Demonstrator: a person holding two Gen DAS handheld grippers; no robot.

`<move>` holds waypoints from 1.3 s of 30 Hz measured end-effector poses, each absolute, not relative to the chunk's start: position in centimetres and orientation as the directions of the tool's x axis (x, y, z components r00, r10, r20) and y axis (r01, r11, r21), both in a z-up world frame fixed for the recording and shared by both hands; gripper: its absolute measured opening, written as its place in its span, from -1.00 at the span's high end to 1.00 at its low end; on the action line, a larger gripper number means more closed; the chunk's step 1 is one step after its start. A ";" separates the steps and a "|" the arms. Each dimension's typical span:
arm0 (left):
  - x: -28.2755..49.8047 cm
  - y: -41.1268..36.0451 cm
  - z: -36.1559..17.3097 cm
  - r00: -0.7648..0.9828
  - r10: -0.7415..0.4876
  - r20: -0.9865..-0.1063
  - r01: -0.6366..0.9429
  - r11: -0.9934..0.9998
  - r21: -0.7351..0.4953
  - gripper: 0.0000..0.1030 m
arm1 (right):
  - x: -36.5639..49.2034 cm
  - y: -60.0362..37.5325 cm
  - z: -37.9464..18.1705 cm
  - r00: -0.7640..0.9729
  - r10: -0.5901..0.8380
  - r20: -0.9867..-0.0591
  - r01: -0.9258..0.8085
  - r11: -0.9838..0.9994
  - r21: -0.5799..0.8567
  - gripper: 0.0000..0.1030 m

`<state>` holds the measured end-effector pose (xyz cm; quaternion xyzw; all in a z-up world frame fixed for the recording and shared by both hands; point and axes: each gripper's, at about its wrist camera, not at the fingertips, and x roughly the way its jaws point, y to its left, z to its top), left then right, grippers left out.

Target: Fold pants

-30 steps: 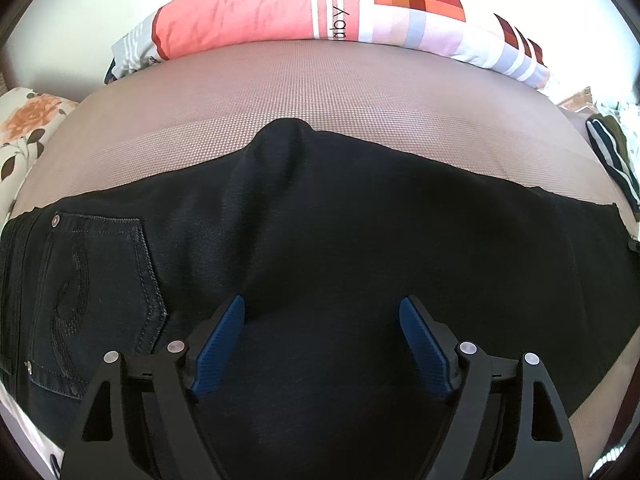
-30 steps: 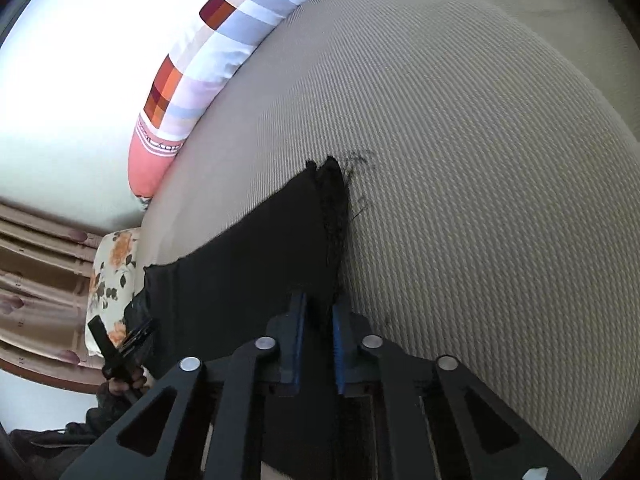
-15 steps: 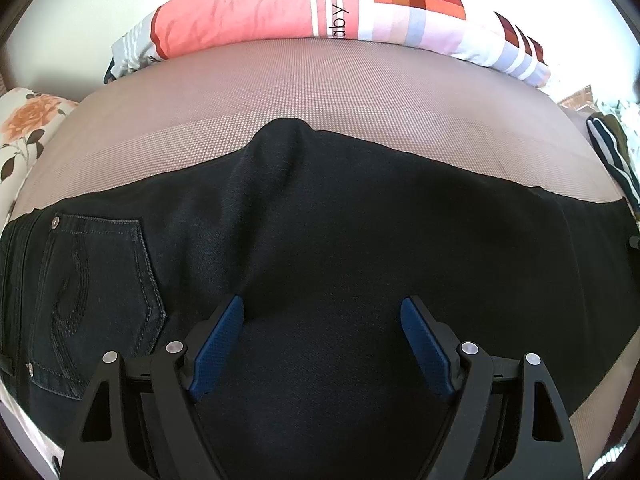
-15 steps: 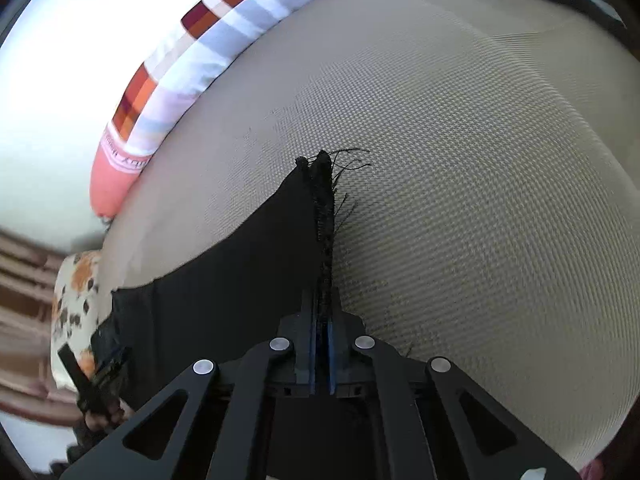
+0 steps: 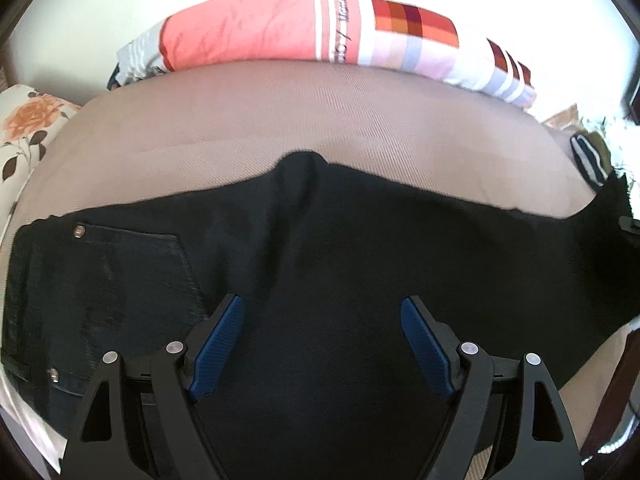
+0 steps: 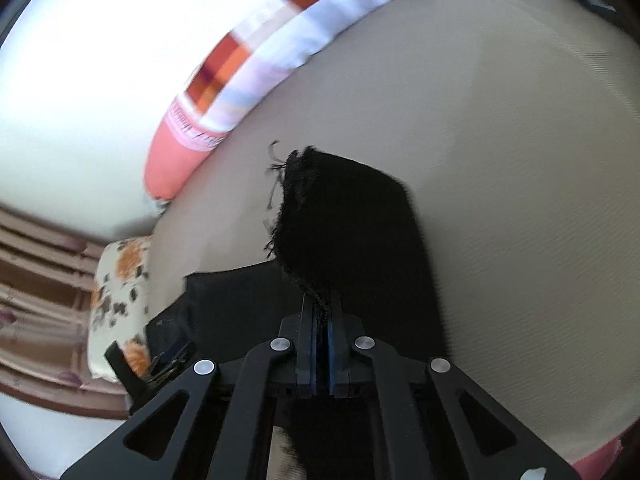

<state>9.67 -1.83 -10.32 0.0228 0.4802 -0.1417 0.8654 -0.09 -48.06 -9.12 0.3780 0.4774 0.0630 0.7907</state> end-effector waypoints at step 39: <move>9.2 3.3 -8.6 0.290 -0.570 -0.769 0.264 0.820 -0.508 -0.53 | 8.7 -23.1 -10.7 0.333 0.562 -0.757 -0.106 0.820 0.562 0.20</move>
